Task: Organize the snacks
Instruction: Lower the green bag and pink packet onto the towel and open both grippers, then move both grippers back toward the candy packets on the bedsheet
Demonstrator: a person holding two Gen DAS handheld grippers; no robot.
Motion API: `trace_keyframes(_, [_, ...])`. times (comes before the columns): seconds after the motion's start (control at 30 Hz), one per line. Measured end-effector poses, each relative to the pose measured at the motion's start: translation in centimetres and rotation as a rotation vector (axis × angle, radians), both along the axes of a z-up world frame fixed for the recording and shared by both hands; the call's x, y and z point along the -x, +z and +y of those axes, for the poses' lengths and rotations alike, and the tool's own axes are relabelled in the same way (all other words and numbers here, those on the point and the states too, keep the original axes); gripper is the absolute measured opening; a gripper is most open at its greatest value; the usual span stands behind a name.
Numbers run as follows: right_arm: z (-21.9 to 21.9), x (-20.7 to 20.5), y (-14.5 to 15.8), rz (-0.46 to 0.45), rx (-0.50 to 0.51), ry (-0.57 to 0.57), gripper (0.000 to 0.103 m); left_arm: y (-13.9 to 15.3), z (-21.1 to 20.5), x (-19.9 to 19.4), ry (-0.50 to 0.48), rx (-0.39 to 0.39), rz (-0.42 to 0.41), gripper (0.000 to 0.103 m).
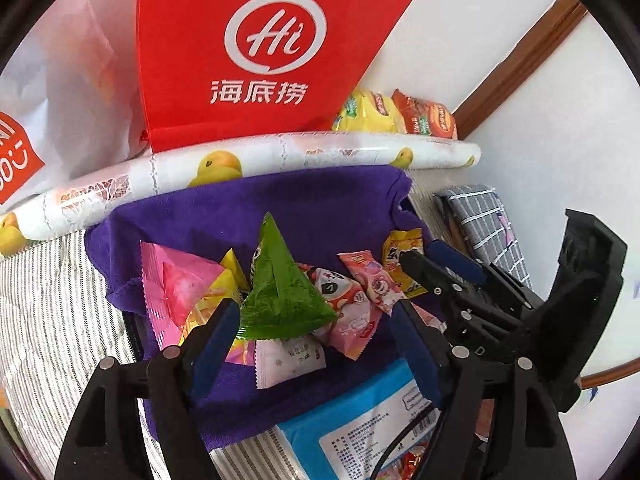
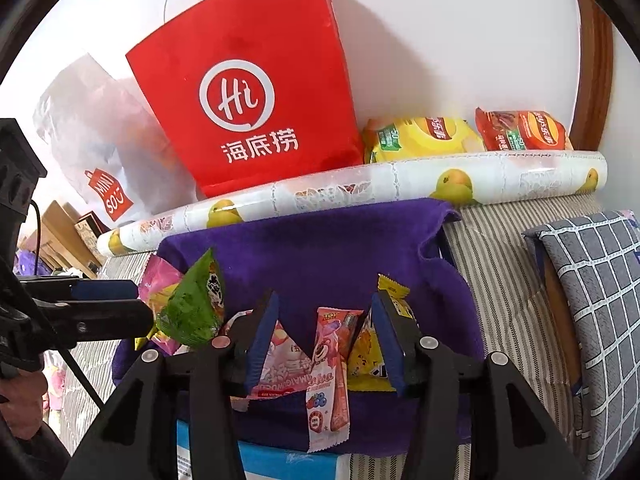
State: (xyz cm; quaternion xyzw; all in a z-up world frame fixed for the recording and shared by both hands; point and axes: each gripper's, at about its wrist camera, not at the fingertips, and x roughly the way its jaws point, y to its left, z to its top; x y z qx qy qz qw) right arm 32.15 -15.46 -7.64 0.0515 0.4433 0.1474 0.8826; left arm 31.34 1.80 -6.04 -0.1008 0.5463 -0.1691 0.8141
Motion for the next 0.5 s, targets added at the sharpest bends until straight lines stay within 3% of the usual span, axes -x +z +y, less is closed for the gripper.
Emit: trace_keyframes(0.5, [-1.5,4.6,5.2,-0.054,-0.019,-0.042,0.07,3.9,-0.3,2.8,-0.051,0.05,-0.097,0.077])
